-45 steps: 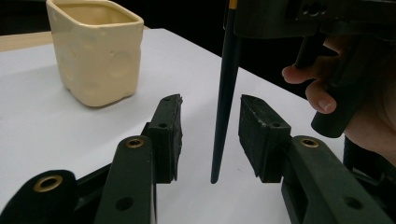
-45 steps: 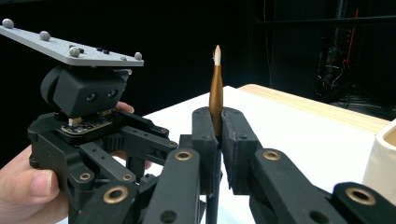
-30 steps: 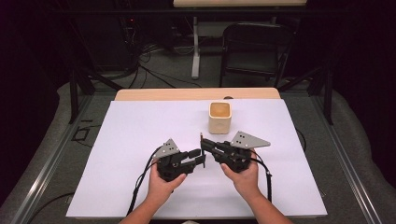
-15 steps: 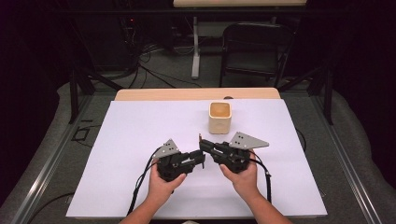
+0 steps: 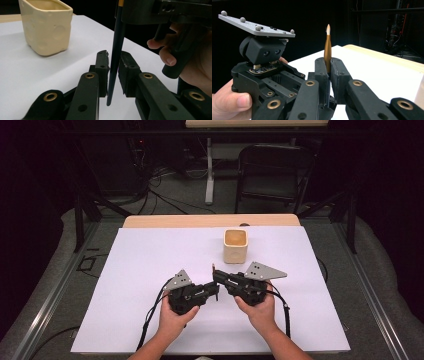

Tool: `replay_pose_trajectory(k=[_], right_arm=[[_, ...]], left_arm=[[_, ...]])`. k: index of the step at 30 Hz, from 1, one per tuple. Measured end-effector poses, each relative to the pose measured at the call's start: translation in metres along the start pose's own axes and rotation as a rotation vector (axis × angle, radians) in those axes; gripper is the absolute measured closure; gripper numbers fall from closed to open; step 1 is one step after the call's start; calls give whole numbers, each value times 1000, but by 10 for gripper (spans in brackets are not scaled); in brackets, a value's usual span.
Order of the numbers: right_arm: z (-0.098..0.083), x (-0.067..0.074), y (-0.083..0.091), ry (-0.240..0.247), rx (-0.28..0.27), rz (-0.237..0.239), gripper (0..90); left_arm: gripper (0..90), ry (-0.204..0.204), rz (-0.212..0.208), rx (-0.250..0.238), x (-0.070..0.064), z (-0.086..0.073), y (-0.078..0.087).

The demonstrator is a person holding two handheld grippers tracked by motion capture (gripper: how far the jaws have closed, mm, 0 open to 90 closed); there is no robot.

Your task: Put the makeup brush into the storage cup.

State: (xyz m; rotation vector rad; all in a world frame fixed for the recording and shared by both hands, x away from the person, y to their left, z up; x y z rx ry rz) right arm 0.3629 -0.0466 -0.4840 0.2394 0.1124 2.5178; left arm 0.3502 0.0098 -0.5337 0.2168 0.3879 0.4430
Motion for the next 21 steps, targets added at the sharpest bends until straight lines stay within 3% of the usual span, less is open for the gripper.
replay_pose_trajectory(k=[21], right_arm=[[-1,0,-1,-1,6,2,839]], left_arm=[[827,-23,2,4,-1,-1,0]])
Point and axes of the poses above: each handheld gripper's, and its own axes: y roughly backward along the jaws, z roughly out of its top, x roughly to its left, the point moved 10 cm from there along -y, roughly forward along the jaws, and after that the axes turned 3 degrees about -z, right-handed, at the moved point
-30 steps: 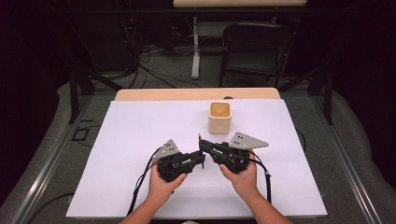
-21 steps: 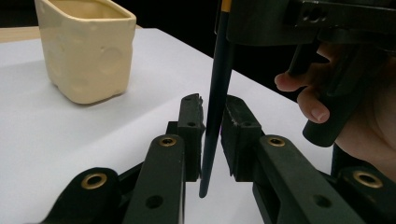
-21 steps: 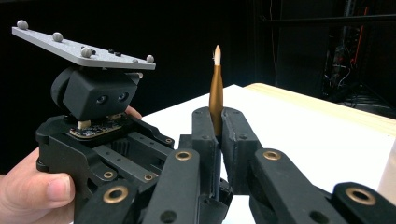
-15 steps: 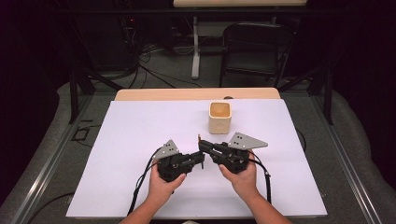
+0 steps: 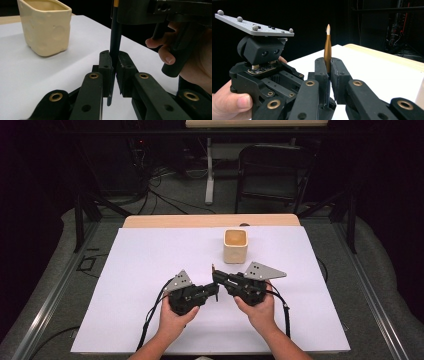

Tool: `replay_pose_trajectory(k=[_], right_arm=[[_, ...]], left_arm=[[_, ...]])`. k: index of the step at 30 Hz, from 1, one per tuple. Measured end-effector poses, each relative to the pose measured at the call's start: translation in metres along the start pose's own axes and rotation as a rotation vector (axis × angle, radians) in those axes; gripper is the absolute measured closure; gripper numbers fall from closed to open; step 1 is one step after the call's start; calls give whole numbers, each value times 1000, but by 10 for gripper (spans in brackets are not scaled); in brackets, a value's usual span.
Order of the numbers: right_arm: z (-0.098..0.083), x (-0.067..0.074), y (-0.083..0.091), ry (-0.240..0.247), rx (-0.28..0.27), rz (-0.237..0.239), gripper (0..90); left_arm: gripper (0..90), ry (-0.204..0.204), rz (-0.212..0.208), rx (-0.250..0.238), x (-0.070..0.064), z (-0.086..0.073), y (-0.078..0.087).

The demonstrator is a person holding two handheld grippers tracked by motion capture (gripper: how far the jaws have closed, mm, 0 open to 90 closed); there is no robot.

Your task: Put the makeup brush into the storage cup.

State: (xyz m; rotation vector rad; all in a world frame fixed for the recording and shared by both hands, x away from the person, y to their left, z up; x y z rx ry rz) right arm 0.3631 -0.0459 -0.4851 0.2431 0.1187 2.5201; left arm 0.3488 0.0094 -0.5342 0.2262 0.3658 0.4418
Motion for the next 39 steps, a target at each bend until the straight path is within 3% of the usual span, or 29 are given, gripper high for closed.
replay_pose_trajectory(k=[6,9,15,26,39], right_arm=[[0,0,0,-11,5,3,834],[1,0,0,-9,0,5,781],[0,0,0,-9,4,9,757],[-3,0,-1,-15,24,7,744],[-4,0,-2,-32,37,9,746]], left_arm=[[829,-14,4,2,0,0,0],[830,-21,11,2,1,0,1],[830,-41,32,6,4,0,3],[831,-114,95,32,6,-4,3],[830,-163,118,51,7,-6,2]])
Point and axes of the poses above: each handheld gripper's, and its own axes: y roughly backward along the jaws, z roughly out of its top, x roughly to its left, the point moved 10 cm from there along -y, roughly forward along the jaws, and after that the axes turned 3 degrees about -z, right-handed, at the moved point
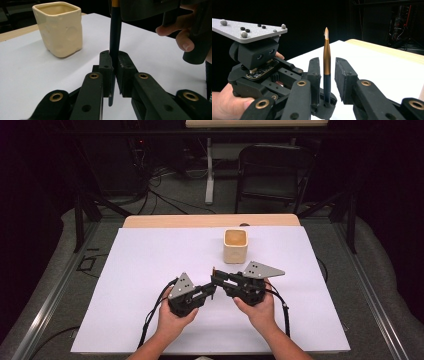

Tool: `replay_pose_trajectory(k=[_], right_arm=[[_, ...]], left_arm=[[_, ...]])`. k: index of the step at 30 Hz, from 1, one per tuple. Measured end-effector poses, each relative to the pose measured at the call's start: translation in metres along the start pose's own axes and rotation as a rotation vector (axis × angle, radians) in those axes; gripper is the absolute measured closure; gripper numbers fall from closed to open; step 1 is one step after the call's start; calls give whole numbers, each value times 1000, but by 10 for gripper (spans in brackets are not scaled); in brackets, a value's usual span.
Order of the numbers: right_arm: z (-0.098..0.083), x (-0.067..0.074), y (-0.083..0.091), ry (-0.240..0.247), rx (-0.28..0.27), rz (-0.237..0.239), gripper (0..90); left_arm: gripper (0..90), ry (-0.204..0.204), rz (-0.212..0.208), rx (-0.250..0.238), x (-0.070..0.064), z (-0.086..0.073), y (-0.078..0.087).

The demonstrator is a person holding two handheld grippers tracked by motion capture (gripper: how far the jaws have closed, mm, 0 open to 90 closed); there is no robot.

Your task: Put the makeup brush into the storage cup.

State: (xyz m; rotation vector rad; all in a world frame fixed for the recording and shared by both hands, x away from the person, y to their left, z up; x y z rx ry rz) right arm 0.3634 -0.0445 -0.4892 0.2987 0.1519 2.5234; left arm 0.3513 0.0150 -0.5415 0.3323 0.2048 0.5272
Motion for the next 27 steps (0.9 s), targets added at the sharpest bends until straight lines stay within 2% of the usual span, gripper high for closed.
replay_pose_trajectory(k=[9,27], right_arm=[[0,0,0,-8,2,3,767],[-1,-1,0,-9,7,-1,829]], left_arm=[[830,-12,-6,9,-2,-2,-2],[831,-10,-8,8,-3,-2,-3]])
Point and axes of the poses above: each handheld gripper's, and its own axes: y roughly backward along the jaws, z roughly out of its top, x roughly to its left, the point moved 10 cm from there along -y, roughly forward along the jaws, and after that the axes turned 3 degrees about -z, right-handed, at the moved point
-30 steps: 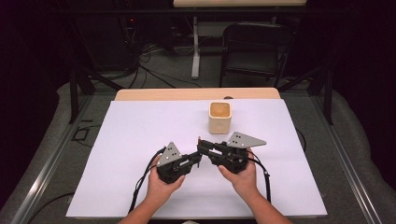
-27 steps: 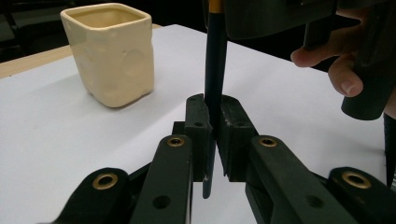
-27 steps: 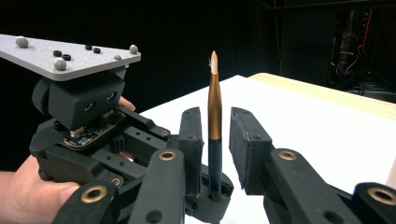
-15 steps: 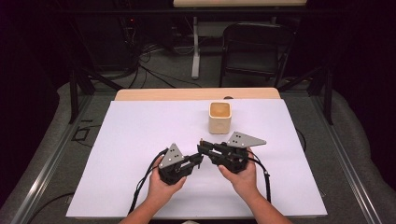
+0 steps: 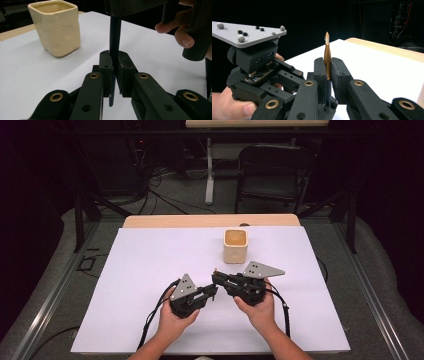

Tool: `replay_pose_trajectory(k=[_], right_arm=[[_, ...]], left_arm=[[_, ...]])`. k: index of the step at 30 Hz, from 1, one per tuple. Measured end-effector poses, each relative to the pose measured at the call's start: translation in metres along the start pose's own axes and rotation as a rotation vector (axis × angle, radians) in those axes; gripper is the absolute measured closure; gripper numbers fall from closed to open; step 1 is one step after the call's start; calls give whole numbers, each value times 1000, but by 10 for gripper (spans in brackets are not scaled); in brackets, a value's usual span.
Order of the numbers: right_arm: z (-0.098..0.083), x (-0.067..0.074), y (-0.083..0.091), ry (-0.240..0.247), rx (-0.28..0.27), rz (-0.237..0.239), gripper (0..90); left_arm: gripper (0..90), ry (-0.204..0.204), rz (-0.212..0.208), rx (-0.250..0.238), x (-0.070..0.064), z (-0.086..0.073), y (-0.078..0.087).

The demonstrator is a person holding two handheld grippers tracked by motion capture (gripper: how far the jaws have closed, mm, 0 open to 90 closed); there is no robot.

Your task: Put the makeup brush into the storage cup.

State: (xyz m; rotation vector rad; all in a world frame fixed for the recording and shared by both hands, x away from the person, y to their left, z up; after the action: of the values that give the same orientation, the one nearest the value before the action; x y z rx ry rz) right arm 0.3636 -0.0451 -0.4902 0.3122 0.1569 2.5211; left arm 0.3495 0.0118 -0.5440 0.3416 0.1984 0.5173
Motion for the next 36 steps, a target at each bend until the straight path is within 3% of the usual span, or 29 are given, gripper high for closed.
replay_pose_trajectory(k=[16,24,25,36], right_arm=[[0,0,0,27,1,-13,838],[0,-1,1,37,1,-20,838],[0,-1,1,38,2,-21,838],[1,-2,2,46,0,-27,838]], left_arm=[[827,10,-6,4,0,0,0],[692,21,-9,1,0,0,1],[679,22,-24,0,-1,1,1],[554,36,0,-7,2,1,2]])
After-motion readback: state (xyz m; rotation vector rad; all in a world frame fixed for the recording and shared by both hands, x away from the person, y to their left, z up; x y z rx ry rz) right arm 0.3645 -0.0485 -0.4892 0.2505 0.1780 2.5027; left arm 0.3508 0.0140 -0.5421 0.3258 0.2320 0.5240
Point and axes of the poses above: each handheld gripper's, and its own axes: y roughly backward along the jaws, z roughly out of its top, x roughly to its left, the point moved 10 cm from there along -y, roughly forward along the jaws, and after that the axes turned 3 degrees about -z, right-handed, at the moved point
